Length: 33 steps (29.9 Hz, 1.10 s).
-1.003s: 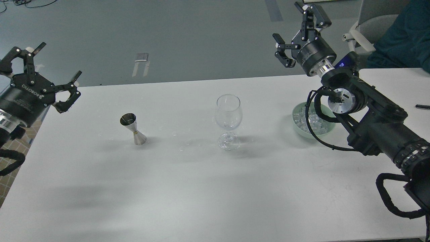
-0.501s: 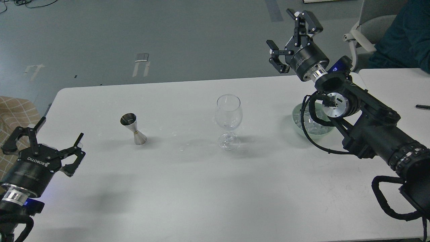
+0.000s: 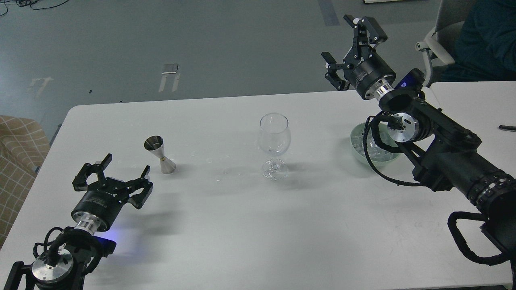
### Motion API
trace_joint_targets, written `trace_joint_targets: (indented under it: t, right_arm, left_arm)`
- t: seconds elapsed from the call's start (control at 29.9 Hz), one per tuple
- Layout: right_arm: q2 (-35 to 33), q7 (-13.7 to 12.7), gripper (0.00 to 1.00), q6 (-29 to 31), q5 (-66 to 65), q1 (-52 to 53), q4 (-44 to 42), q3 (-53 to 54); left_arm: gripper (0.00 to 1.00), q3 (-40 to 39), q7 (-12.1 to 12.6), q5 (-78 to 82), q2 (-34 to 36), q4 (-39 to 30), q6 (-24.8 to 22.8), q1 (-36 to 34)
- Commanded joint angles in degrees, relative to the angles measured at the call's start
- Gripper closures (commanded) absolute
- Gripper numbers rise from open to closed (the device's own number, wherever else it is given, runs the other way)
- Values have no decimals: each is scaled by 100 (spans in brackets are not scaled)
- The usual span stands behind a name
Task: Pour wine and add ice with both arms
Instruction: 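Lower the left gripper toward the silver jigger, then close the left gripper around the silver jigger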
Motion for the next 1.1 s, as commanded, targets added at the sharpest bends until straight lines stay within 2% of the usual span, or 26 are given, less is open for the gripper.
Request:
trace_joint_targets:
  t: [0.0,0.37,0.57,0.9,1.07]
  right_arm:
    - [3,-6,0,-45,-3,27,2,-49]
    - [-15,-6,0,-45,-12,44,2,-58]
    - [-6,-6,0,-45,-21,27,10,-58]
    - [-15,-6,0,-45,-56,45,19,-58]
    - [-6,-6,0,-45,-91,53,19,-93]
  left_arm:
    - [4,10,7,155,-190,190,-23,-52]
    - [4,195,8,515,-446,304,-23,-210]
    - [4,177,7,559,-446,936,-32,-719]
    - [3,186,-72,639,-446,1139,-41,-992]
    - [4,186,-89,639,-446,1472,-41,-1281]
